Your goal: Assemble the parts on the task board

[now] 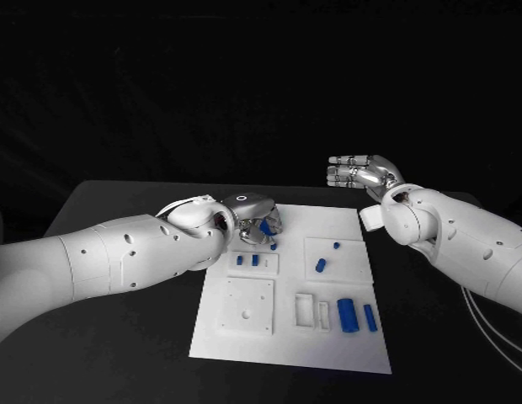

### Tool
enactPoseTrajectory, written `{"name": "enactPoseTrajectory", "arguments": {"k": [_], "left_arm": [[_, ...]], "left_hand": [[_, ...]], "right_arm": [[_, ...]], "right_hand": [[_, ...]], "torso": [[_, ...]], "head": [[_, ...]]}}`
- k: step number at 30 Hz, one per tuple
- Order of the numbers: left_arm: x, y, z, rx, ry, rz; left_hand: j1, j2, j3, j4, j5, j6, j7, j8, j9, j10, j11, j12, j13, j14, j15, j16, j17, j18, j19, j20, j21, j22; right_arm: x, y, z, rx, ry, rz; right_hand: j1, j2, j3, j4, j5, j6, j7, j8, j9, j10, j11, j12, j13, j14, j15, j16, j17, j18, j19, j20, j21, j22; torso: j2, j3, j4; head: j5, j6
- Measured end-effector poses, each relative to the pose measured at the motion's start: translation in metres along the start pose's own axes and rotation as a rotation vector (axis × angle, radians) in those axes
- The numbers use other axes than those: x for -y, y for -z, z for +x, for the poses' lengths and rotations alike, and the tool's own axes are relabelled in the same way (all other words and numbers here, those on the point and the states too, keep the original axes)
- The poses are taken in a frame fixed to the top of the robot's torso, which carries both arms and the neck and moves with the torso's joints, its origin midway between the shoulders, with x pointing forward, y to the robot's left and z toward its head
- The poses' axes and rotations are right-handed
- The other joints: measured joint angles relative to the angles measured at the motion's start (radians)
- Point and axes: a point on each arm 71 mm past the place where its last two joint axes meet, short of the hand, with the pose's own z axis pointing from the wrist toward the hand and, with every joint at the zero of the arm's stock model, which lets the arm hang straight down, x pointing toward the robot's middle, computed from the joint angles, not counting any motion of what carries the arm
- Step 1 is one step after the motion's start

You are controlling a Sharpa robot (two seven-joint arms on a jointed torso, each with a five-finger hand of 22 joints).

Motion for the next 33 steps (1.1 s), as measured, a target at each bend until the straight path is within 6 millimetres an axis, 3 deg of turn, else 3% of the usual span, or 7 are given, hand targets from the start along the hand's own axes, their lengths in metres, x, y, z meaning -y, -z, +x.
{"name": "enactPoseTrajectory", "arguments": {"k": [11, 33], "left_arm": [[-0.003, -0.004, 0.007, -0.032, -0.038, -0.007], [-0.002, -0.011, 0.018, -0.083, -0.055, -0.016]], "left_hand": [[0.0, 0.0, 0.006, -0.006, 0.0, -0.006, 0.002, 0.0, 0.0, -0.005, -0.002, 0.0, 0.0, 0.0, 0.0, 0.004, -0.001, 0.0, 0.0, 0.0, 0.012, 0.0], [-0.005, 0.005, 0.019, -0.003, 0.0, -0.009, -0.002, 0.0, -0.001, 0.0, -0.007, 0.0, 0.0, 0.007, -0.007, 0.016, 0.001, 0.0, -0.004, -0.004, 0.037, 0.0]], "right_arm": [[-0.001, 0.0, 0.0, -0.002, 0.004, -0.002], [-0.001, 0.0, 0.002, -0.005, 0.004, -0.004]], "right_hand": [[0.0, 0.0, 0.0, 0.0, 0.0, 0.0, 0.0, 0.0, 0.0, 0.0, 0.0, 0.0, 0.0, 0.0, 0.0, 0.0, 0.0, 0.0, 0.0, 0.0, 0.0, 0.0], [0.0, 0.0, 0.0, 0.0, 0.0, 0.0, 0.0, 0.0, 0.0, 0.0, 0.0, 0.0, 0.0, 0.0, 0.0, 0.0, 0.0, 0.0, 0.0, 0.0, 0.0, 0.0]], "torso": [[0.0, 0.0016, -0.0002], [-0.002, 0.0007, 0.0019]], "head": [[-0.002, -0.005], [-0.006, -0.007]]}}
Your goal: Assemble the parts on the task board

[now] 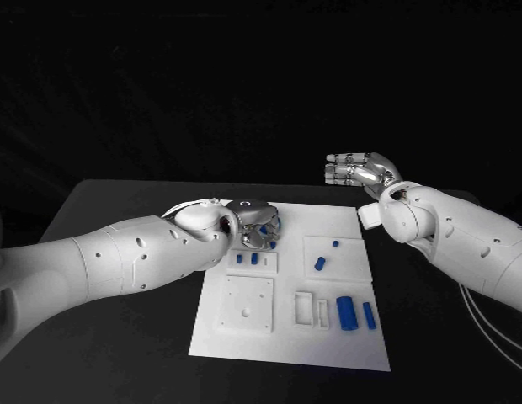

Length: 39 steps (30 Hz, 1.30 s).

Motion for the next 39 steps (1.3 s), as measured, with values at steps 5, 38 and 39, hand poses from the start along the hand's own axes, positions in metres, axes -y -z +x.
{"name": "enactPoseTrajectory", "arguments": {"k": [5, 38, 39], "left_arm": [[0.0, -0.0013, 0.002, -0.003, 0.0, -0.002], [-0.0002, -0.0084, 0.0016, -0.049, -0.003, -0.012], [-0.0001, -0.0085, 0.0017, -0.05, -0.003, -0.012]], "left_hand": [[-0.003, 0.003, 0.003, 0.003, 0.0, -0.002, -0.002, 0.0, 0.0, 0.0, 0.0, 0.0, 0.0, 0.002, -0.002, 0.0, 0.0, -0.001, 0.004, -0.004, 0.005, 0.0], [0.009, 0.057, -0.01, 0.01, -0.004, 0.085, -0.002, -0.006, 0.0, 0.113, -0.027, -0.002, 0.001, 0.025, -0.007, 0.022, 0.005, 0.0, 0.007, -0.007, 0.028, 0.0], [0.01, 0.062, -0.018, 0.01, -0.004, 0.094, -0.003, -0.007, 0.0, 0.125, -0.03, -0.002, 0.001, 0.025, -0.007, 0.022, 0.005, 0.0, 0.007, -0.007, 0.029, 0.0]], "right_arm": [[0.0, -0.0001, 0.0002, 0.0, 0.0, 0.0], [-0.0015, -0.0002, 0.0027, -0.006, -0.002, -0.004], [-0.0015, -0.0002, 0.0028, -0.007, -0.002, -0.004]], "right_hand": [[0.0, 0.0, 0.0, 0.0, 0.0, 0.0, 0.0, 0.0, 0.0, 0.0, 0.0, 0.0, 0.0, 0.0, 0.0, 0.0, 0.0, 0.0, 0.0, 0.0, 0.0, 0.0], [0.0, 0.0, 0.0, 0.0, 0.0, 0.0, 0.0, 0.0, 0.0, 0.0, 0.0, 0.0, 0.0, 0.0, 0.0, 0.0, 0.0, 0.0, 0.0, 0.0, 0.0, 0.0], [0.0, 0.0, 0.0, 0.0, 0.0, 0.0, 0.0, 0.0, 0.0, 0.0, 0.0, 0.0, 0.0, 0.0, 0.0, 0.0, 0.0, 0.0, 0.0, 0.0, 0.0, 0.0]], "torso": [[0.0, 0.0, -0.0004], [0.0, 0.0001, -0.0001], [0.0, 0.0, -0.0001]], "head": [[0.0, 0.0], [-0.001, -0.004], [-0.001, -0.005]]}}
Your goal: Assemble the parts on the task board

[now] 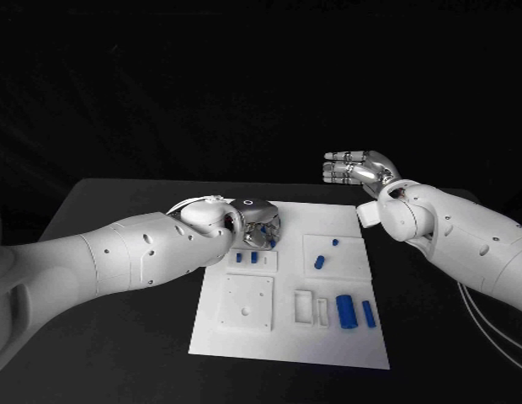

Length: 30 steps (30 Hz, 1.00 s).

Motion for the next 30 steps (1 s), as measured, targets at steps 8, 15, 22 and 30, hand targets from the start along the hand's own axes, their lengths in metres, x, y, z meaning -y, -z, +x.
{"name": "enactPoseTrajectory", "arguments": {"k": [8, 15, 22, 30], "left_arm": [[-0.001, 0.001, 0.0, -0.004, 0.001, -0.001], [-0.003, 0.003, 0.001, 0.004, 0.006, -0.004], [-0.008, 0.009, 0.001, 0.019, 0.024, -0.013], [-0.017, 0.019, -0.014, 0.065, 0.075, -0.03]], "left_hand": [[-0.003, 0.021, -0.034, -0.004, -0.006, 0.024, -0.008, -0.003, 0.0, 0.02, -0.008, 0.001, 0.001, 0.02, -0.009, -0.005, -0.002, -0.001, 0.011, -0.011, 0.0, 0.0], [-0.005, 0.026, -0.037, -0.007, -0.008, 0.029, -0.006, -0.001, -0.001, 0.023, -0.011, 0.001, 0.0, 0.027, -0.009, -0.011, -0.002, -0.001, 0.014, -0.014, 0.0, 0.0], [-0.005, 0.026, -0.04, -0.01, -0.008, 0.029, -0.006, -0.001, 0.0, 0.023, -0.011, 0.001, 0.0, 0.027, -0.009, -0.011, -0.002, -0.001, 0.018, -0.01, 0.0, 0.0], [-0.005, 0.026, -0.04, -0.01, -0.008, 0.029, -0.006, 0.0, 0.0, 0.023, -0.011, 0.001, 0.0, 0.027, -0.009, -0.015, -0.002, -0.001, 0.018, -0.01, 0.0, 0.0]], "right_arm": [[0.0, 0.0, 0.0, -0.001, 0.0, -0.001], [0.0, 0.0, 0.001, -0.001, -0.001, -0.002], [0.0, 0.0, 0.001, -0.001, -0.001, -0.003], [0.0, 0.0, 0.0, 0.001, 0.0, -0.001]], "right_hand": [[0.0, 0.0, 0.0, 0.0, 0.0, 0.0, 0.0, 0.0, 0.0, 0.0, 0.0, 0.0, 0.0, 0.003, -0.003, 0.0, 0.0, 0.0, 0.0, 0.0, 0.0, 0.0], [0.0, 0.0, 0.0, 0.0, 0.0, 0.0, 0.0, 0.0, 0.0, 0.0, 0.0, 0.0, 0.0, 0.007, 0.001, 0.0, 0.0, 0.0, 0.0, 0.0, 0.0, 0.0], [0.0, 0.0, 0.0, 0.0, 0.0, 0.0, 0.0, 0.0, 0.0, 0.0, 0.0, 0.0, 0.0, 0.007, 0.001, 0.0, 0.0, 0.0, 0.004, -0.004, 0.0, 0.0], [0.0, 0.0, 0.0, 0.0, 0.0, 0.001, -0.001, 0.0, 0.0, 0.0, 0.0, 0.0, 0.0, 0.007, 0.001, 0.0, 0.0, 0.0, 0.004, -0.004, 0.0, 0.0]], "torso": [[0.0, -0.0006, -0.0001], [0.0, -0.0006, -0.0001], [0.0, -0.001, 0.0004], [-0.001, -0.0009, 0.0012]], "head": [[0.001, -0.001], [0.002, 0.0], [0.003, 0.004], [0.004, 0.007]]}}
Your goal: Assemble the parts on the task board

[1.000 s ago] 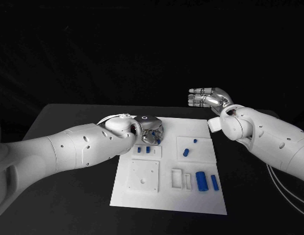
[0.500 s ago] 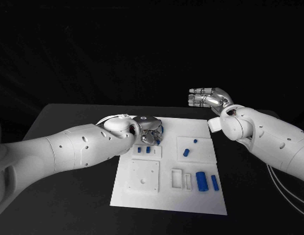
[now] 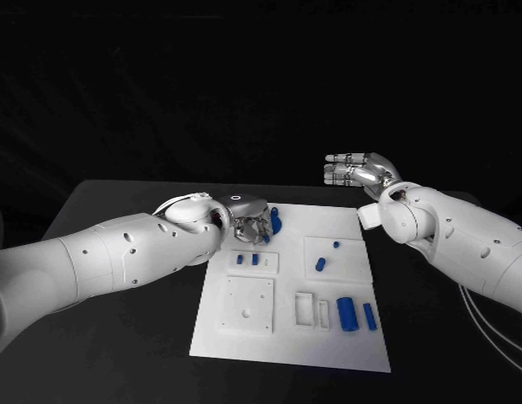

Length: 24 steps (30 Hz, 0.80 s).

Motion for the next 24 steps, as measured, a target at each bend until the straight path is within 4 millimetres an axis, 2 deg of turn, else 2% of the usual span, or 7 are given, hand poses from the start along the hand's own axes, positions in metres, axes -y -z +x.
{"name": "enactPoseTrajectory", "arguments": {"k": [8, 17, 24], "left_arm": [[-0.009, 0.017, -0.012, 0.018, 0.051, -0.014], [-0.019, 0.03, -0.014, 0.008, 0.076, -0.042], [-0.022, 0.033, -0.014, -0.004, 0.082, -0.053]], "left_hand": [[0.0, 0.0, 0.0, 0.0, 0.0, 0.0, 0.0, 0.0, 0.0, 0.0, 0.0, 0.0, 0.0, 0.0, 0.0, 0.0, 0.0, 0.0, 0.0, 0.0, 0.0, 0.0], [0.001, -0.001, -0.003, -0.003, 0.0, 0.0, 0.0, 0.0, -0.001, 0.0, 0.0, 0.0, 0.0, 0.0, 0.0, 0.0, 0.001, 0.0, 0.0, 0.0, 0.0, 0.0], [0.002, -0.002, -0.003, -0.003, 0.0, -0.001, 0.0, 0.0, -0.001, -0.004, 0.004, 0.0, 0.0, 0.0, 0.0, -0.005, 0.001, 0.0, 0.0, 0.0, 0.0, 0.001]], "right_arm": [[0.002, 0.0, -0.002, 0.004, 0.0, 0.004], [0.004, 0.002, -0.004, 0.008, 0.002, 0.01], [0.005, 0.002, -0.005, 0.01, 0.002, 0.012]], "right_hand": [[0.0, 0.0, 0.003, 0.003, 0.004, 0.001, -0.001, 0.0, 0.0, 0.0, 0.0, 0.0, 0.0, 0.0, 0.0, 0.0, 0.0, 0.0, 0.0, 0.0, 0.0, 0.0], [0.0, 0.0, 0.003, 0.003, 0.004, 0.001, -0.001, 0.0, 0.0, 0.0, 0.0, 0.0, 0.0, 0.0, 0.0, 0.0, 0.0, 0.0, 0.0, 0.0, 0.0, 0.0], [0.0, 0.0, 0.003, 0.003, 0.004, 0.001, -0.001, 0.0, 0.0, 0.0, 0.0, 0.0, 0.0, 0.0, 0.0, 0.0, 0.0, 0.0, 0.0, 0.0, 0.0, 0.0]], "torso": [[0.0, -0.0002, 0.0015], [0.0, -0.0015, 0.0], [0.001, -0.0012, 0.0001]], "head": [[0.004, 0.001], [0.005, 0.0], [0.005, -0.002]]}}
